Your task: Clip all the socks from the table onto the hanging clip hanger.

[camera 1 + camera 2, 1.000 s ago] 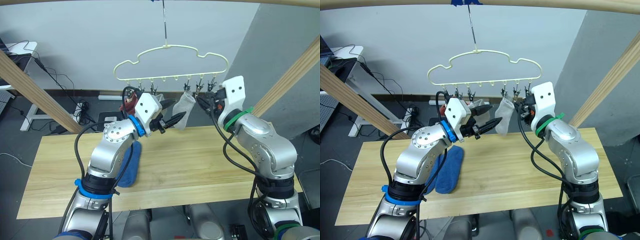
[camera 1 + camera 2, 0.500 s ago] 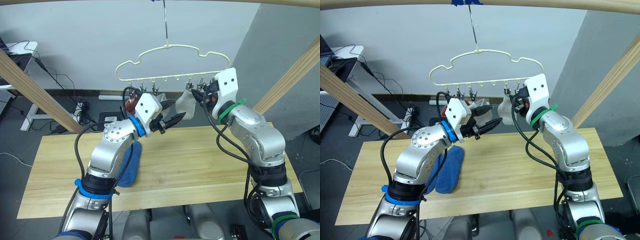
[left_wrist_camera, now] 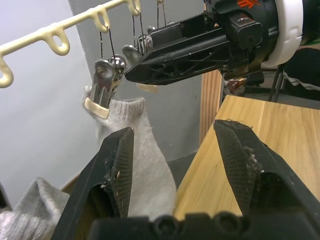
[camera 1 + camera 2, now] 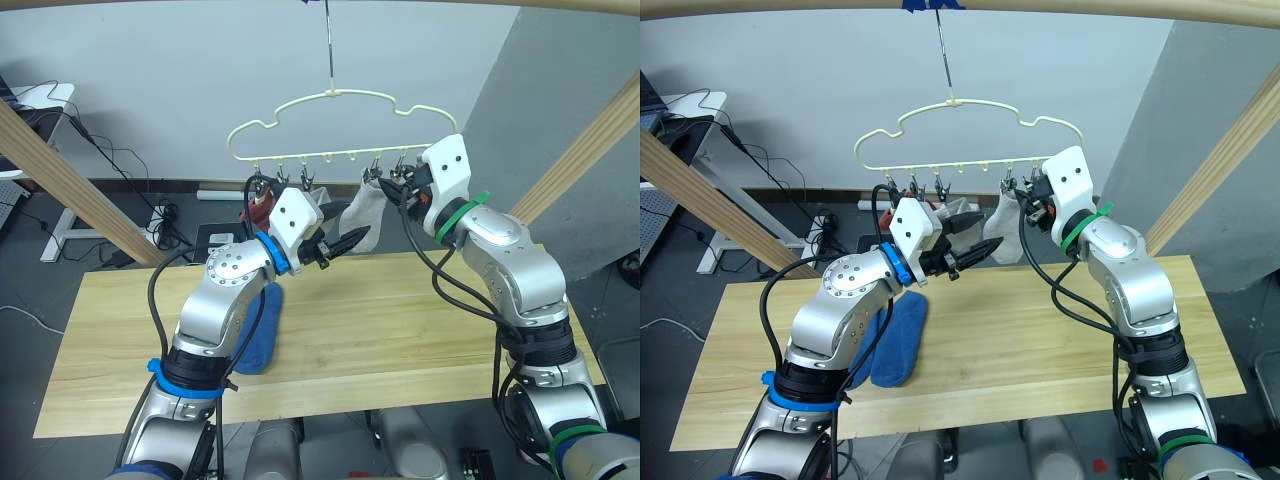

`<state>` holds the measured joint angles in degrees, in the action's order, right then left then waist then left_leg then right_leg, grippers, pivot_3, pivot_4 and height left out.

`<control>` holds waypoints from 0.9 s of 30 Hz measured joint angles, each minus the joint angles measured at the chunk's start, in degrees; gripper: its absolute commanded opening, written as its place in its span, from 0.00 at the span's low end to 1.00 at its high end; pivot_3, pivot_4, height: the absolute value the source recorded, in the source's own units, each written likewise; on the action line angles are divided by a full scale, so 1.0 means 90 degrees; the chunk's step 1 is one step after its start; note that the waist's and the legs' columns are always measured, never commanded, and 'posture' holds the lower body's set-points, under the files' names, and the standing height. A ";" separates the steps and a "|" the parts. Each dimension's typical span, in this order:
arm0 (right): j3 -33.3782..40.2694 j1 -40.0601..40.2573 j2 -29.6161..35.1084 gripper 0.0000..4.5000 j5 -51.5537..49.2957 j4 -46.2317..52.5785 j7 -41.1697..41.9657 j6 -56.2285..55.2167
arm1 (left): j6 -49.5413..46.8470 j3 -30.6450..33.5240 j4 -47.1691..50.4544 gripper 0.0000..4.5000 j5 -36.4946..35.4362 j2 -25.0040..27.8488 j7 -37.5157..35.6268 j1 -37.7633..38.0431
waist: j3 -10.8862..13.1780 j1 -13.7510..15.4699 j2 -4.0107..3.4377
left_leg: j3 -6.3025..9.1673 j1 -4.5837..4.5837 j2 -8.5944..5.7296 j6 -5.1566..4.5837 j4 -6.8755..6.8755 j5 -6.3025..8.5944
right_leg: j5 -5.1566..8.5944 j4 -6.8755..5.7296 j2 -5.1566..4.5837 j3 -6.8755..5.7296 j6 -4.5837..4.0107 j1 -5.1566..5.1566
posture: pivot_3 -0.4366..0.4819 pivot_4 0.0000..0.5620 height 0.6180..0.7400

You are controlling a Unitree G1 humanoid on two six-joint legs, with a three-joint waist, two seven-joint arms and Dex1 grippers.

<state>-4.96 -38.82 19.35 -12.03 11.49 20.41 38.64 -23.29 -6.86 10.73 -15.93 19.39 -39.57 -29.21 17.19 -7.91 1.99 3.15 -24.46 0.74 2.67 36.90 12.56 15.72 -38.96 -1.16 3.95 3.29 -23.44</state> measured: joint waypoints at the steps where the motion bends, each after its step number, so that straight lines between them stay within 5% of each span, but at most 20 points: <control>1: -0.0031 -0.0002 0.0015 0.42 0.0026 -0.0029 0.0029 -0.0058 | 0.0001 0.0000 0.0000 0.62 0.0000 0.0000 0.0000 0.0001 | 0.0000 0.0000 0.0000 | 0.0000 0.0000 0.0000 0.0000 0.0000 0.0000 | 0.0000 0.0000 0.0000 0.0000 0.0000 0.0000 | 0.28 0.48 1.00; 27: 0.0003 0.0039 0.0225 0.42 0.0476 -0.0139 0.0581 -0.0517 | 0.0026 -0.0022 0.0032 0.62 0.0041 0.0075 -0.0066 0.0071 | 0.0000 0.0008 0.0000 | 0.0002 0.0000 0.0005 0.0000 0.0002 0.0000 | -0.0001 -0.0003 -0.0004 0.0000 -0.0001 0.0000 | 0.28 0.47 1.00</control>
<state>-4.94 -38.47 21.37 -7.75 10.24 25.64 33.99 -23.06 -7.06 11.02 -15.56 20.07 -40.16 -28.57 17.19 -7.84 1.99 3.17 -24.46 0.78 2.68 36.92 12.56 15.71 -38.99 -1.20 3.95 3.28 -23.44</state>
